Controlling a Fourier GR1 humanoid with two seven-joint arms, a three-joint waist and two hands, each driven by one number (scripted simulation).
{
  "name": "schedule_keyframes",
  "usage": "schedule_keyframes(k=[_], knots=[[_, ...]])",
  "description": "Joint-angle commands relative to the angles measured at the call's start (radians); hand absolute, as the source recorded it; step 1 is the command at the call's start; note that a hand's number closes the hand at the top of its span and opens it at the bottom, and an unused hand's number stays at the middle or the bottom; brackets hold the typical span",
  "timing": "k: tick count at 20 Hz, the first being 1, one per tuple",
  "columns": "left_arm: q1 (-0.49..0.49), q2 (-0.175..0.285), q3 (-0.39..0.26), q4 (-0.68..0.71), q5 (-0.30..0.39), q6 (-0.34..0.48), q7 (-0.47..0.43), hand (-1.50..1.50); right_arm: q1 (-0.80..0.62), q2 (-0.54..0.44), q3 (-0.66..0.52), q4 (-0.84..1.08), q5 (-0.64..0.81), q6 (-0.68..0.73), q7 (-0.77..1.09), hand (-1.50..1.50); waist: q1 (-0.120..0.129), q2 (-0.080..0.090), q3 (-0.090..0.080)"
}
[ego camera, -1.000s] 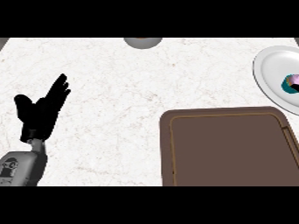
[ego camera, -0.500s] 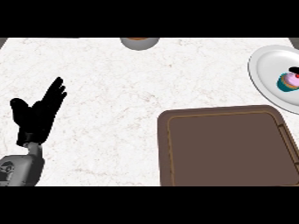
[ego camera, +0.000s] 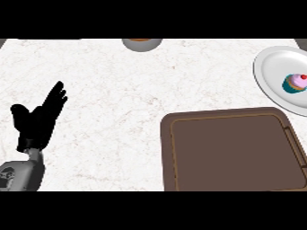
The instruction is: Pick the cupcake from the tray and place it in the plate
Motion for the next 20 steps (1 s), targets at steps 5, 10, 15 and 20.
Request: schedule_keyframes(k=[5,10,15,20], knots=[[-0.027,0.020,0.033,0.005,0.024,-0.046,0.024,0.00,0.079,-0.095,-0.011,0.055,-0.061,0.103,-0.106,-1.50,0.011,0.005,0.001],[-0.083,-0.008,0.008,0.020,-0.012,-0.014,0.065,0.00,0.046,-0.129,0.011,0.090,-0.050,0.083,-0.100,-1.50,0.015,0.008,0.002],[-0.008,-0.020,0.000,-0.041,-0.034,-0.002,0.047,0.00,0.117,-0.169,-0.001,0.115,-0.075,0.101,-0.156,-1.50,0.015,0.006,0.002],[-0.018,-0.014,0.016,-0.016,-0.015,-0.030,0.020,0.00,0.173,-0.218,0.009,0.153,-0.059,0.126,-0.210,-1.50,0.021,0.010,0.003]])
